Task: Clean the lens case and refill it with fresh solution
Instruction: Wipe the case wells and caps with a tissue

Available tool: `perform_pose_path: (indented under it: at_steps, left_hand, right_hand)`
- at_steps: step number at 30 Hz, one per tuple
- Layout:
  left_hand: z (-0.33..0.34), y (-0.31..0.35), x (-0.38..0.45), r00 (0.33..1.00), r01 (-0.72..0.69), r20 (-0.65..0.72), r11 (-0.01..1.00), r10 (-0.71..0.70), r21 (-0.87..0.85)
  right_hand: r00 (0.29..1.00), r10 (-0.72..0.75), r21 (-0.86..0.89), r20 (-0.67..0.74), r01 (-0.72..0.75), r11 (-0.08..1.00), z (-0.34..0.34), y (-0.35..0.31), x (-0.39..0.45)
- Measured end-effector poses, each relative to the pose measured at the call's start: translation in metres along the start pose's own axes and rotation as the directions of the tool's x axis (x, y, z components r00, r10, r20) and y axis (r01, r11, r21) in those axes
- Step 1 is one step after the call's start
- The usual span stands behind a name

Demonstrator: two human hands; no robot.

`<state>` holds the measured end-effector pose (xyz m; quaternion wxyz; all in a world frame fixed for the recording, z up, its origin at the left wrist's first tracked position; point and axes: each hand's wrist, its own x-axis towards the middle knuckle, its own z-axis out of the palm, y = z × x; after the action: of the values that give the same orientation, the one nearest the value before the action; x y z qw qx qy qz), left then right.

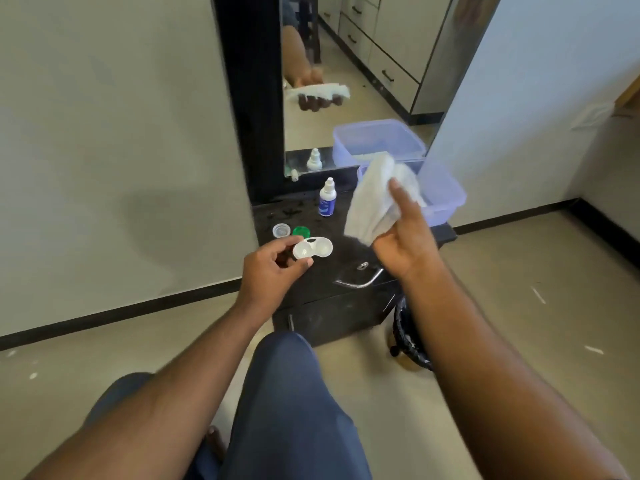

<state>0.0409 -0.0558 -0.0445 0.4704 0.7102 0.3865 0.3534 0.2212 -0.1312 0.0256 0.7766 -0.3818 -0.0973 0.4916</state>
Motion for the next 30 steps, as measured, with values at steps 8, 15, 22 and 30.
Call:
perform_pose_path:
  at_steps: [8, 15, 22, 30]
  left_hand:
    - [-0.102, -0.065, -0.104, 0.934, 0.232, -0.233, 0.954, -0.273, -0.189]
    - [-0.144, -0.117, -0.171, 0.817, 0.359, -0.307, 0.848, -0.488, -0.391]
    - [-0.145, -0.124, -0.180, 0.791, 0.495, -0.064, 0.697, -0.609, -0.519]
    - [-0.134, -0.124, -0.177, 0.693, 0.657, 0.189, 0.502, -0.695, -0.563]
  right_hand:
    - [0.979, 0.185, 0.042, -0.087, -0.182, 0.982, 0.022, 0.177, -0.060]
    - [0.927, 0.314, -0.169, -0.203, -0.350, 0.922, 0.018, 0.293, -0.096]
    - [0.964, 0.245, -0.588, -0.105, -0.259, 0.766, 0.003, 0.311, -0.111]
    - [0.992, 0.130, -0.749, 0.009, -0.079, 0.657, -0.003, 0.299, -0.114]
